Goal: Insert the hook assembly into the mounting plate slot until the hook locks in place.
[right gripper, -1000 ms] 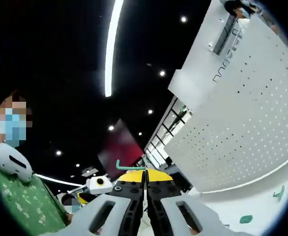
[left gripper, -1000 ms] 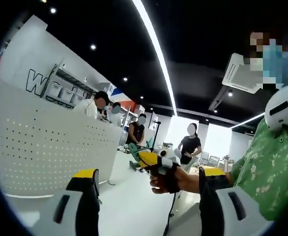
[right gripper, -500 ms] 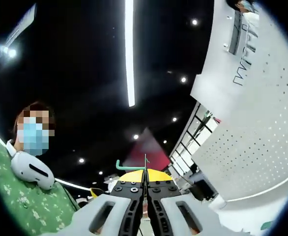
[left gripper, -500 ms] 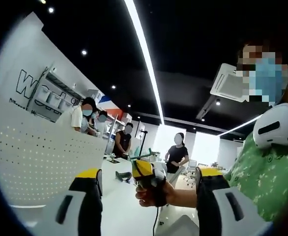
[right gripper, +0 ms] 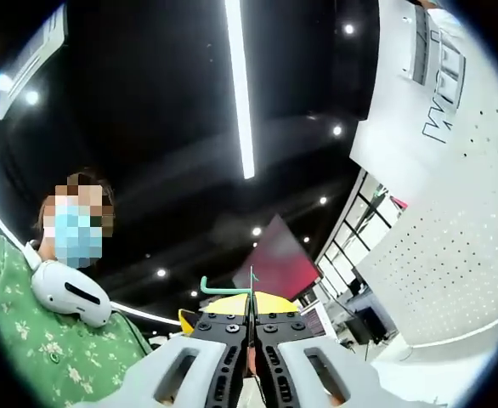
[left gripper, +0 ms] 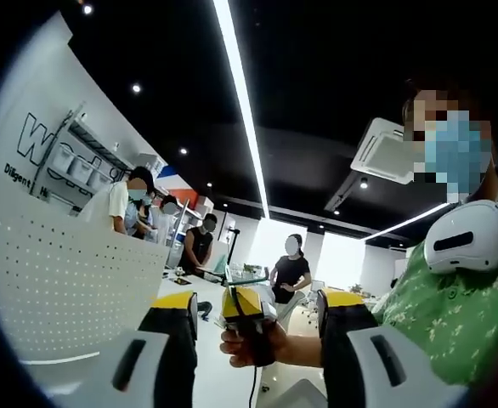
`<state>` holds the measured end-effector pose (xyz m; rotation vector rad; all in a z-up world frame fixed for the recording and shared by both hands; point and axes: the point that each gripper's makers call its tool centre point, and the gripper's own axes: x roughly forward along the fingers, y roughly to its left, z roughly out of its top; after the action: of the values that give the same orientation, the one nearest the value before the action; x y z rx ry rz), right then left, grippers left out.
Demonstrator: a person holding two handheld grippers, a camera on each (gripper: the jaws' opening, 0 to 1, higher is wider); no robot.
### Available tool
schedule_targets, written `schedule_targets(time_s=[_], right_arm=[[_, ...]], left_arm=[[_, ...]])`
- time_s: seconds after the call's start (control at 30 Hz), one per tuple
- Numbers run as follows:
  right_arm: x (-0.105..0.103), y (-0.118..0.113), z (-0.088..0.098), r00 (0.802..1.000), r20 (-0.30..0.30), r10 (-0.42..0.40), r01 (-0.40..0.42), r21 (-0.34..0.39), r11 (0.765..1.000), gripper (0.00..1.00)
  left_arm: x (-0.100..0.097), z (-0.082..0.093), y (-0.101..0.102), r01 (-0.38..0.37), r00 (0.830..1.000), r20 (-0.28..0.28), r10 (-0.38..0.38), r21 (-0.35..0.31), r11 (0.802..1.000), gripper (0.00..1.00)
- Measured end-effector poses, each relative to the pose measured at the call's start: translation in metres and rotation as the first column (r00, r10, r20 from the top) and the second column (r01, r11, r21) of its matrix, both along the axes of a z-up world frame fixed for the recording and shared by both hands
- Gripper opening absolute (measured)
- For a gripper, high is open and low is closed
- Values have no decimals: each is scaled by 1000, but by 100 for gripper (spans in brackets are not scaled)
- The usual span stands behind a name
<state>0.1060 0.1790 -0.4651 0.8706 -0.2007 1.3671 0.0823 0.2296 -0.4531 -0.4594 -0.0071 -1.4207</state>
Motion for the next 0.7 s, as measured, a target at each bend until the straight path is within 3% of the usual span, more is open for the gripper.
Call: schedule_targets(time_s=[0.23,0.37,0.7], right_arm=[[-4,4,0,1000,10,15,-15,-4,1000,0],[-7,6,2,1000,22,20,-20,-1,1000,0],[-11,8,3,999,36,31,-31,5,1000,0]], left_arm=[[2,3,-7,22,1000,0,-22,14,1000,43],[3,2,-11,18,999,36,-20,43,999,41],[-1,7,-18,61,997,41,-63,47,997,31]])
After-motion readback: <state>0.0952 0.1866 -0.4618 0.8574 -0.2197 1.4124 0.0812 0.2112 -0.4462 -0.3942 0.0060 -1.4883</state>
